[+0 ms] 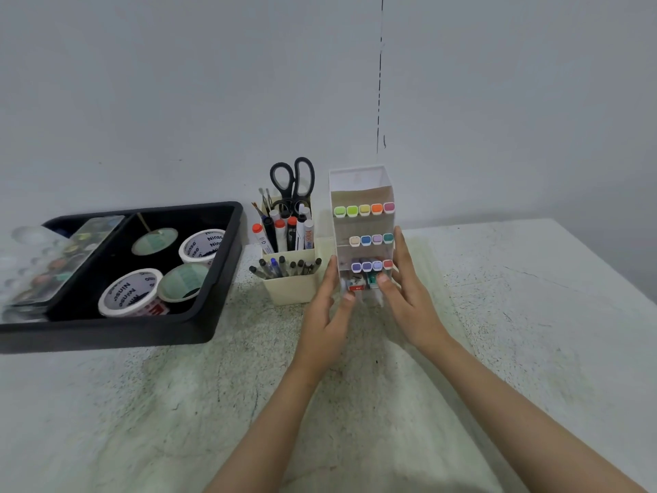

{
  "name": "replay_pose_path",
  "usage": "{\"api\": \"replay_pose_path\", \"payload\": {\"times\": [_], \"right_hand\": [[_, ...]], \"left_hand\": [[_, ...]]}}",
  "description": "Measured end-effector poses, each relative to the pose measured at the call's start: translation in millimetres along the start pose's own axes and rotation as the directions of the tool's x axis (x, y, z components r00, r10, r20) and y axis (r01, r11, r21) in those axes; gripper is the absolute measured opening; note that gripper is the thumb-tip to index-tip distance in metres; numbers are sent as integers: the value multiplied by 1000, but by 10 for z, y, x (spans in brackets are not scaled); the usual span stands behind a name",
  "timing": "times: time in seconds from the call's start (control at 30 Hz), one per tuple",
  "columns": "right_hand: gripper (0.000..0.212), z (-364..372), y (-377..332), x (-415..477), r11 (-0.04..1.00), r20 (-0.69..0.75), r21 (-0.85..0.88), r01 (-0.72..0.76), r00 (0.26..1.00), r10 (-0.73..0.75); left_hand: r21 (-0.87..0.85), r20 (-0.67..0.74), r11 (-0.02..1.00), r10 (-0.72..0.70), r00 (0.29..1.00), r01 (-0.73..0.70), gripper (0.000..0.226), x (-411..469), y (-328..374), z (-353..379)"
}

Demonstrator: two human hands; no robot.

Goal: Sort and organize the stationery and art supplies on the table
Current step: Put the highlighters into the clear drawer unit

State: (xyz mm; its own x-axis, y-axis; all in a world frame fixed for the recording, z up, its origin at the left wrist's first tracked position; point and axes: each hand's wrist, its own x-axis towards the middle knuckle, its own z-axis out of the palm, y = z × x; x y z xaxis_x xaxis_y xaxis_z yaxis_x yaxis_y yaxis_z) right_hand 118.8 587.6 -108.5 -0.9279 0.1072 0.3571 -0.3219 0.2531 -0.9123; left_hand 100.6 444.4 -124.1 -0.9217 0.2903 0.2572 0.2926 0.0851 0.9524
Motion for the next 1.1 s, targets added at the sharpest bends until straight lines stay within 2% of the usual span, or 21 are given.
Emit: {"api": "replay_pose_path", "payload": {"times": [0.17,0.33,0.4,0.47,0.6,0.73,0.9,1.1], "right_hand": [[57,-19,66,-61,998,-53,-64,17,998,-20],[44,95,181,-241,987,-338,-157,21,938,-73],[36,170,174,-320,985,-362,-162,53,926,-109],[32,252,162,-396,987,-312,-145,69,944,-111],[36,447,125,-449,991,-61,-132,12,998,-20],[58,673,102,-366,976,148,-169,-135,976,161],[73,916,14,-183,967,149,-166,-193,965,218],[74,1076,-16,-147,965,54,-93,-246,966,252]], "left_hand": [[132,-202,989,-34,979,62,31,-189,12,-42],[178,-445,976,-33,895,125,24,-411,-91,-224],[155,-535,976,-49,844,155,26,-454,-124,-320],[134,-572,972,-83,816,194,27,-458,-149,-408],[81,-537,971,-148,830,226,43,-366,-146,-552],[29,-394,976,-185,900,214,58,-261,-131,-665],[-43,-196,972,-237,952,233,66,-130,-191,-829],[-117,-92,960,-265,960,253,70,-66,-242,-964]]}}
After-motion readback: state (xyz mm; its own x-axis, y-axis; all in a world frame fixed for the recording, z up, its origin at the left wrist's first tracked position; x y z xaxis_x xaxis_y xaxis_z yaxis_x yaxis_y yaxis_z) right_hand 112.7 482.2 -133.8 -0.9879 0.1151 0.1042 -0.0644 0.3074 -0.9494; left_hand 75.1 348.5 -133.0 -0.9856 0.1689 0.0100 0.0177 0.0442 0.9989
